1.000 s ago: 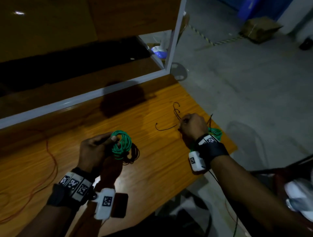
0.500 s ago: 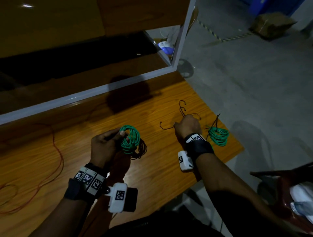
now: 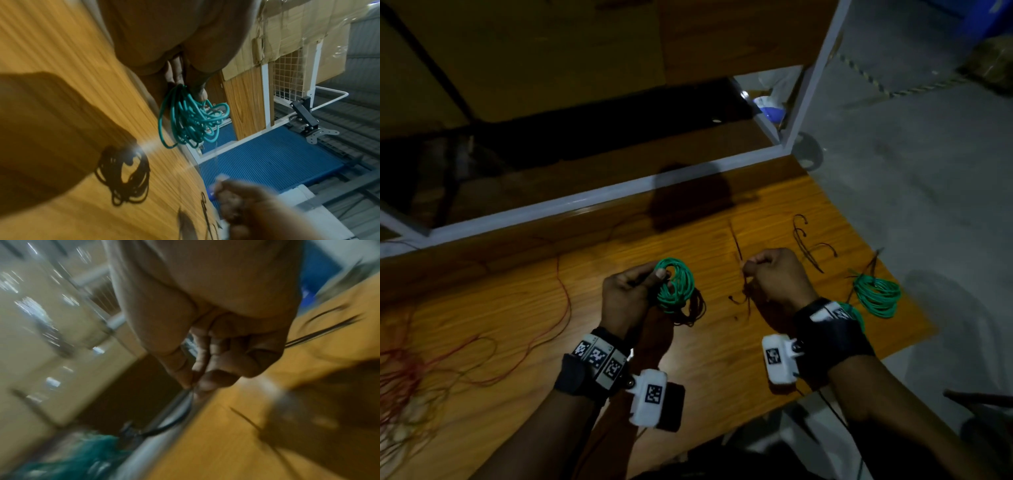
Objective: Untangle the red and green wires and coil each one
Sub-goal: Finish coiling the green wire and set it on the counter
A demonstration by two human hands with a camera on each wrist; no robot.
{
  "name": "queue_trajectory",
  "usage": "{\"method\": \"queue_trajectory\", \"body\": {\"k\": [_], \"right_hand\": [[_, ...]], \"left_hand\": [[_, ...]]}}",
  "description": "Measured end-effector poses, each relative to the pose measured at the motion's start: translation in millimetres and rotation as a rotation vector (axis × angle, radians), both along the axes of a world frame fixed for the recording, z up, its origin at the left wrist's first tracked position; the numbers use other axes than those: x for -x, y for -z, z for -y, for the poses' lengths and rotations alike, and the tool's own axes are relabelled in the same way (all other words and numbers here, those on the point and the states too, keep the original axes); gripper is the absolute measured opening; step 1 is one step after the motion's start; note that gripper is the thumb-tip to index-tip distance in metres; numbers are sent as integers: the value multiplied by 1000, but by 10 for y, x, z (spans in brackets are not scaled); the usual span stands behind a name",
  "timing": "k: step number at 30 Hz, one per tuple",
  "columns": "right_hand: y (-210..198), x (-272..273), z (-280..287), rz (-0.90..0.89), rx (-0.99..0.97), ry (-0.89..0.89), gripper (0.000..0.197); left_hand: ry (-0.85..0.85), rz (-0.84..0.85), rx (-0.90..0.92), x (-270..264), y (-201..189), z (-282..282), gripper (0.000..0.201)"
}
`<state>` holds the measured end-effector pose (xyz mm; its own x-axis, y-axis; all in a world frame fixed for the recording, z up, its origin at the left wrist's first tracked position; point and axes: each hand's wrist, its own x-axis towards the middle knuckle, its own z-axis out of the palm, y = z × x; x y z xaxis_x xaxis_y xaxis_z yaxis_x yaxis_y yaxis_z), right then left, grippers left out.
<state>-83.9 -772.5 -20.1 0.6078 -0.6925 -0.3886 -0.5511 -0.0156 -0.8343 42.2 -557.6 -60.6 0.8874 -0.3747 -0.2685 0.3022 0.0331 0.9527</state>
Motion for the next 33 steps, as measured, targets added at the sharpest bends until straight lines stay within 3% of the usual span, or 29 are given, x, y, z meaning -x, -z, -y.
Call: {"method": "queue_trajectory", "body": {"k": [4,12,23,33], "right_hand": [[-440,86,-536,142,-253,-197,6],[-752,51,-1285,96,-156,-408,5],[-799,-173,-1976,-37,-168,-294,10],[-758,-194,-2135,25,-103,-206,5]], "left_hand": [[-32,63,-14,-98,-117,-160,17],[-63,171,-43,-261,-238,-693,24],[100,385,-121,-161,-293,-1308,27],[209,483,-86,-21,-345,-1426,24]]}}
